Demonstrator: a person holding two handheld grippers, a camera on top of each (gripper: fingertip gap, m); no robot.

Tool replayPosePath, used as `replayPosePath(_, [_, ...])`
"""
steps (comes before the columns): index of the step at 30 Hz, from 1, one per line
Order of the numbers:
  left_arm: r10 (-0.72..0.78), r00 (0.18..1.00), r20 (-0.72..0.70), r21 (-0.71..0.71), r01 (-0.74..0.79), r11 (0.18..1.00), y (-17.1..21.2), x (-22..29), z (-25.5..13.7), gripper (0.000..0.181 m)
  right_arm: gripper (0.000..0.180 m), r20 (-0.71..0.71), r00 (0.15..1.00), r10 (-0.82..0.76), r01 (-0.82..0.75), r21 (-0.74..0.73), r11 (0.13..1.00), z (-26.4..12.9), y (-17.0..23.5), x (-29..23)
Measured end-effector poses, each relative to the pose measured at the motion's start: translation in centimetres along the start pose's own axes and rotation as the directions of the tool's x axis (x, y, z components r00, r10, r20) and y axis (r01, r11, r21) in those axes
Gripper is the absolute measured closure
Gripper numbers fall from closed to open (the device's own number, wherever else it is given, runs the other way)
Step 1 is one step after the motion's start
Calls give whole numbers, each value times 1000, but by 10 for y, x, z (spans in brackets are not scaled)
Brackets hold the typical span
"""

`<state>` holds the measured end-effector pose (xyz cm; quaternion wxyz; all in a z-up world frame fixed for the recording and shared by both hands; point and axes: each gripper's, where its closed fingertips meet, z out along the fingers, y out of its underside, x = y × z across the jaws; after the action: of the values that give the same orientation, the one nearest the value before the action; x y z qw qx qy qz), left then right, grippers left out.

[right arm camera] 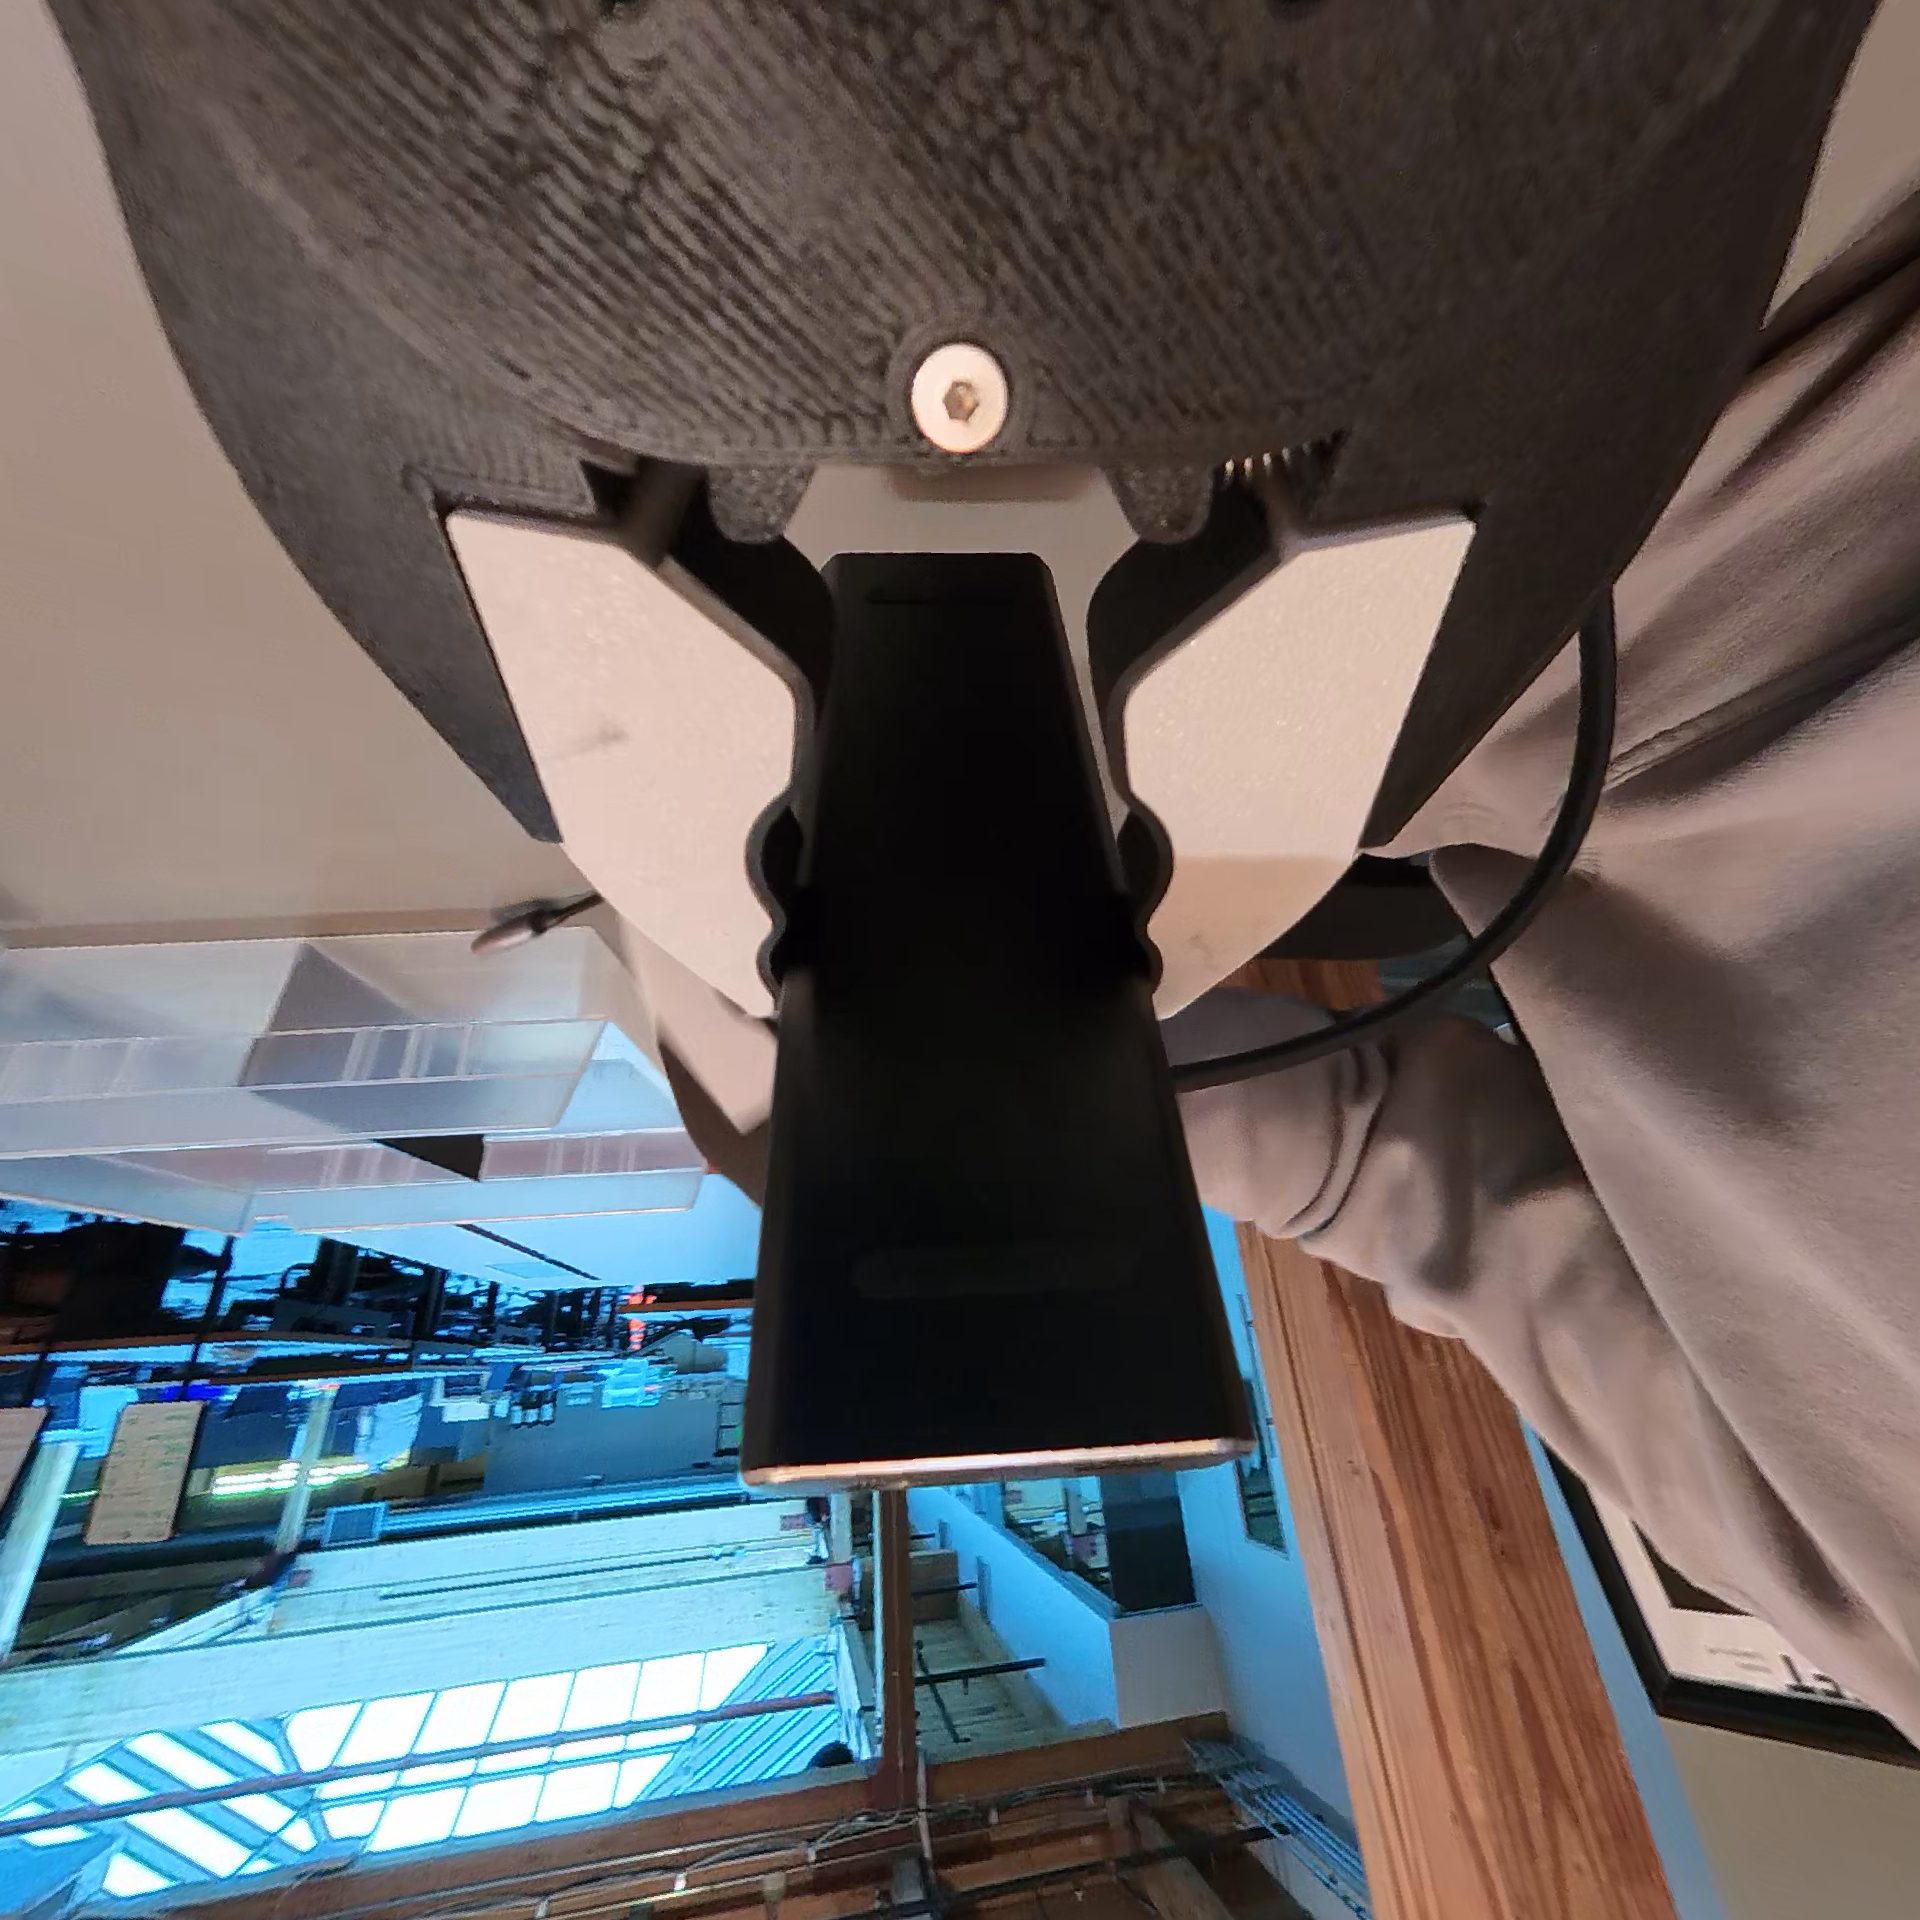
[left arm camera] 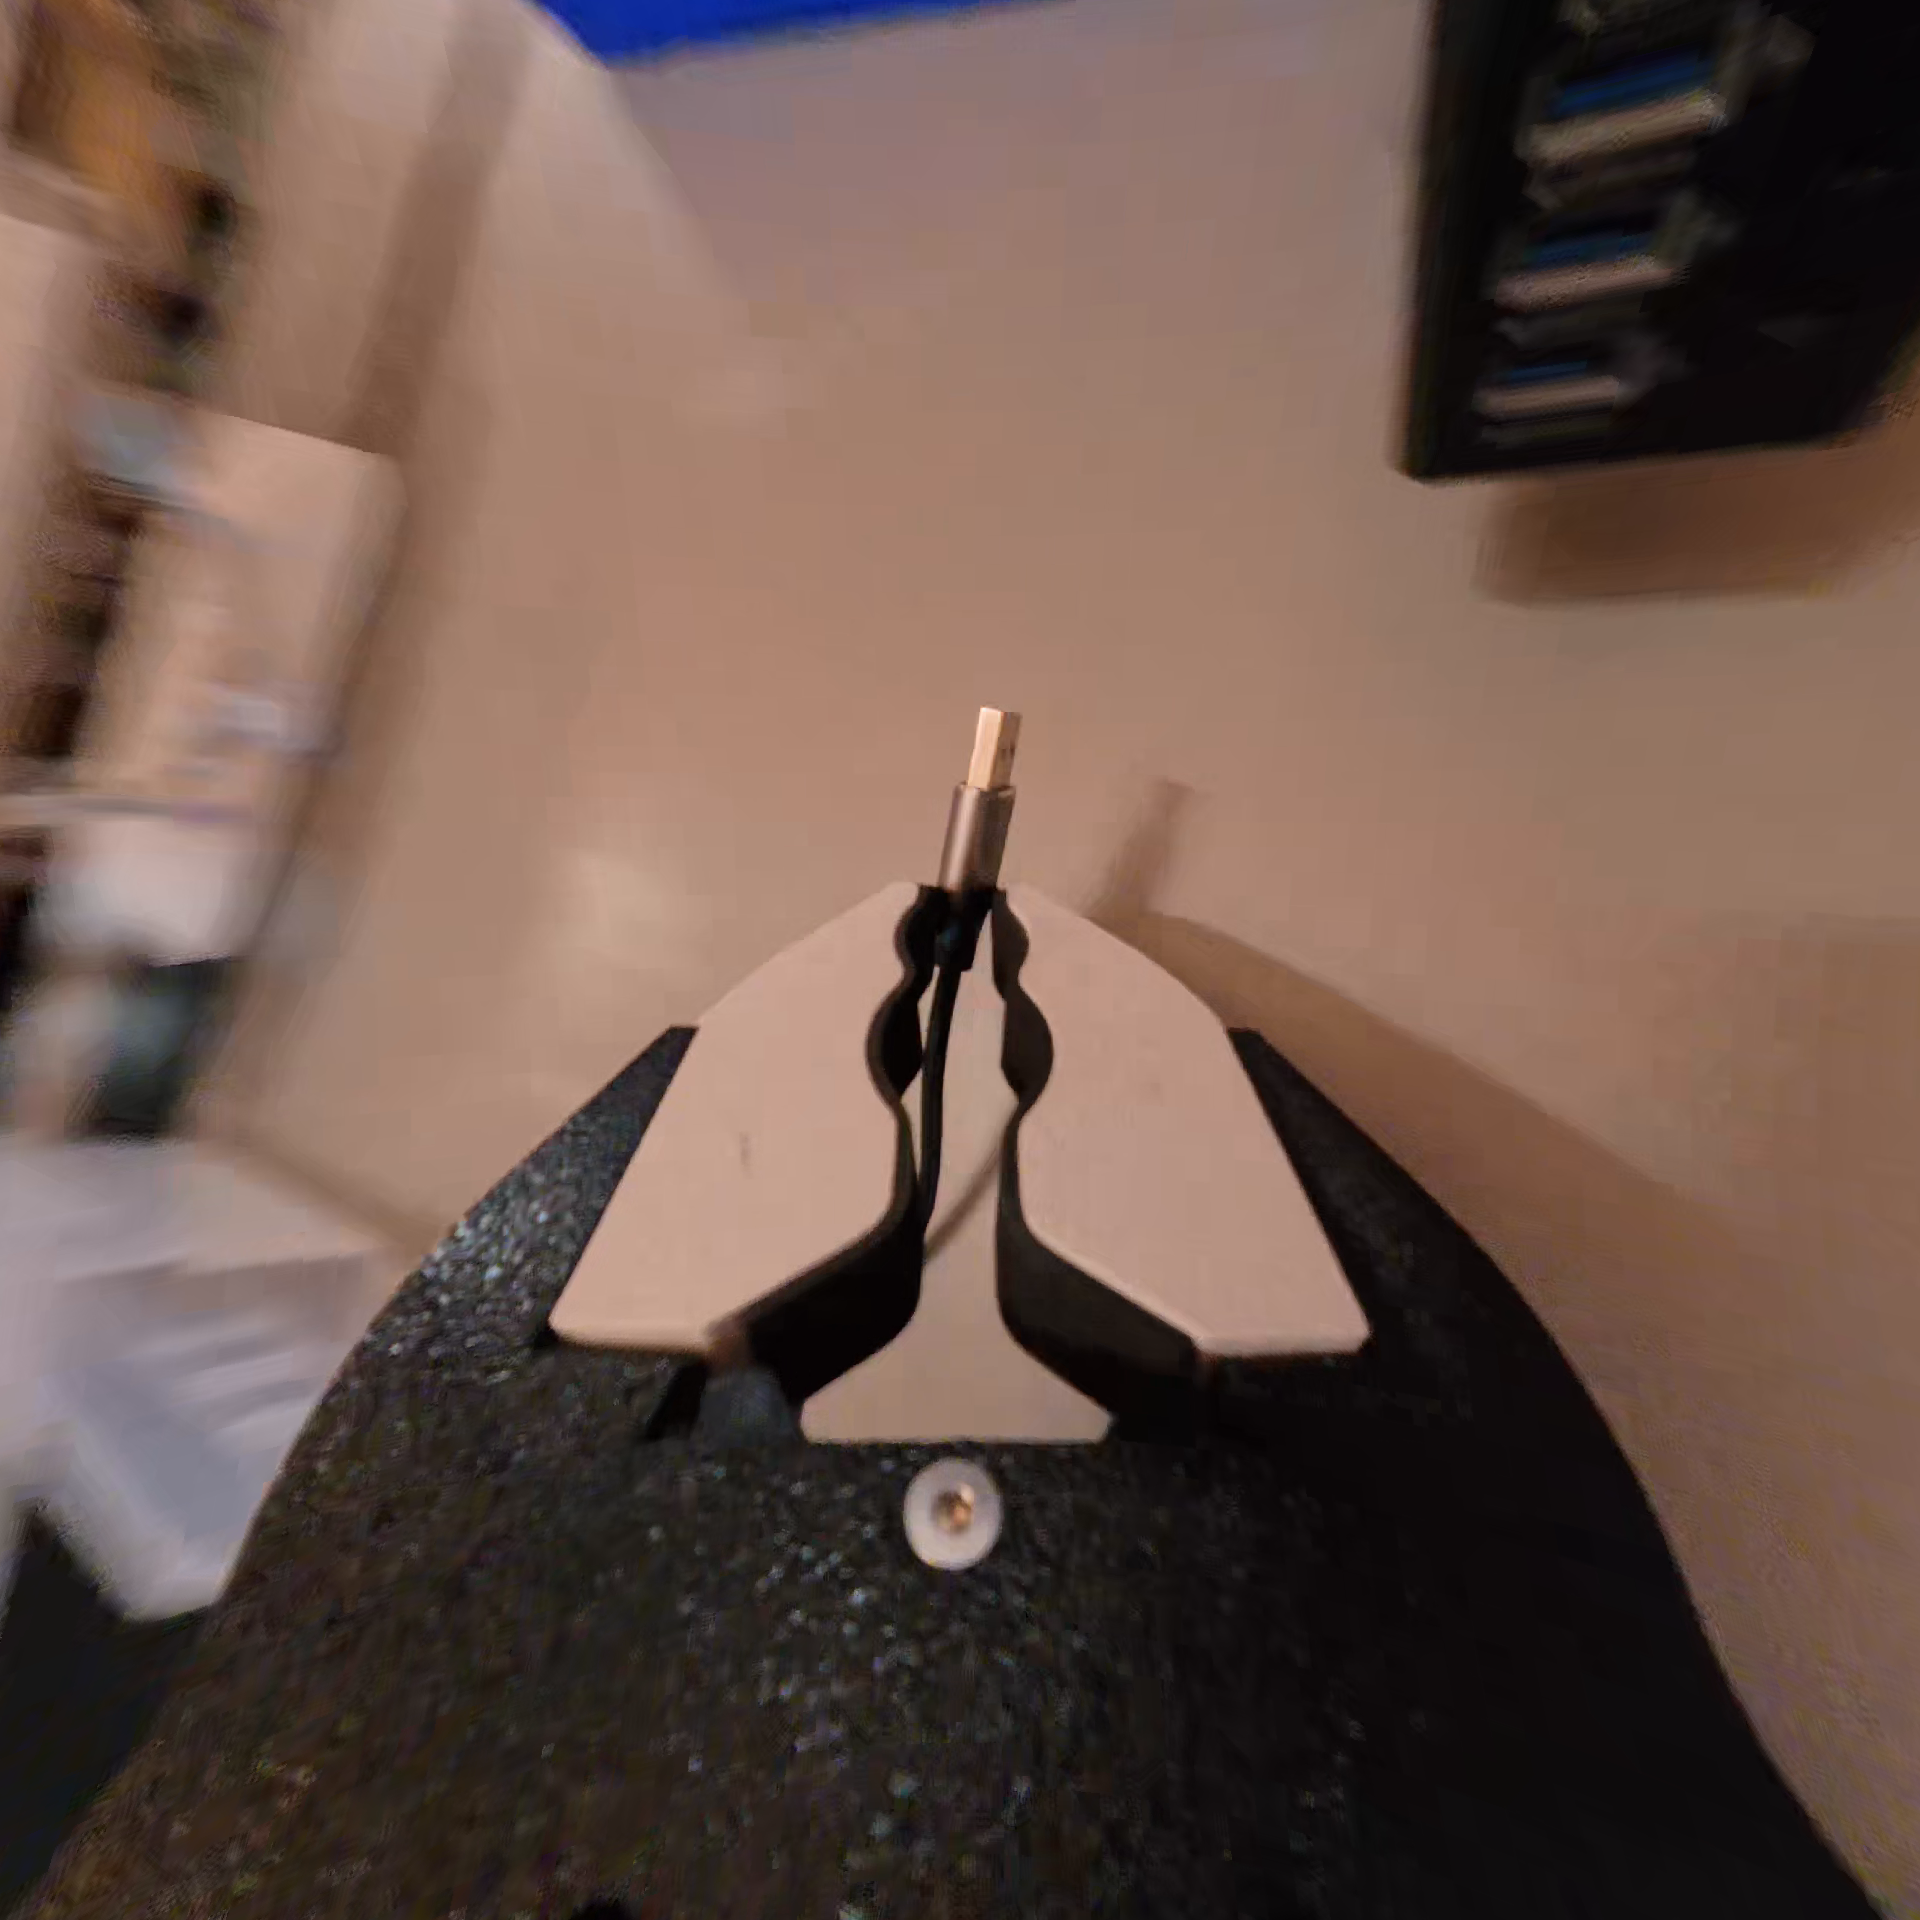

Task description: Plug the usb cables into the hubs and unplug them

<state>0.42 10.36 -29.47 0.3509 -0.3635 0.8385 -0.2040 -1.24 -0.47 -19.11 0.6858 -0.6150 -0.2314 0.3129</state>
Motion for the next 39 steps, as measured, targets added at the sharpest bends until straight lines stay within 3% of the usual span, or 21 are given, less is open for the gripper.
replayPosePath(1, [23,982,185,24,-28,999,-8,-19,-8,171,119,-8,1000,-2,2,-1,1000,-1,0,1])
replayPosePath(2, [63,929,364,19,-75,997,-15,-34,-19,172,119,-16,1000,-7,7,-1,1000,-2,0,3])
replayPosePath(4, [222,721,656,-82,-224,971,-26,-50,-47,172,119,-16,1000,-3,3,7,1000,-3,-1,3])
replayPosePath(6, [406,499,766,-241,-363,900,-39,-44,-66,172,119,1,1000,7,-7,24,1000,-5,-3,1])
replayPosePath(7, [452,428,783,-291,-390,873,-43,-39,-69,172,119,4,1000,11,-11,29,1000,-5,-4,1])
replayPosePath(11, [478,410,777,-340,-365,867,-37,-23,-59,173,119,4,1000,7,-7,13,1000,-4,-1,1])
replayPosePath(15, [540,281,793,-398,-433,809,-56,-8,-69,172,119,26,999,18,-18,19,1000,-5,-2,-2])
replayPosePath(24, [460,119,880,-374,-422,825,-104,-9,-141,173,119,84,995,47,-52,63,997,-9,-8,-9])
replayPosePath(25, [464,135,875,-373,-424,825,-105,-5,-141,173,119,85,995,45,-51,64,997,-9,-8,-9])
replayPosePath(27, [481,246,842,-381,-361,851,-90,-6,-125,173,119,95,994,52,-59,68,996,-9,-8,-10])
replayPosePath(33, [498,606,620,-501,-181,846,0,5,-46,172,119,130,989,68,-79,78,994,-9,-8,-13])
replayPosePath(39, [401,798,450,-504,-144,852,27,32,-9,172,119,140,987,85,-95,73,993,-11,-6,-13])
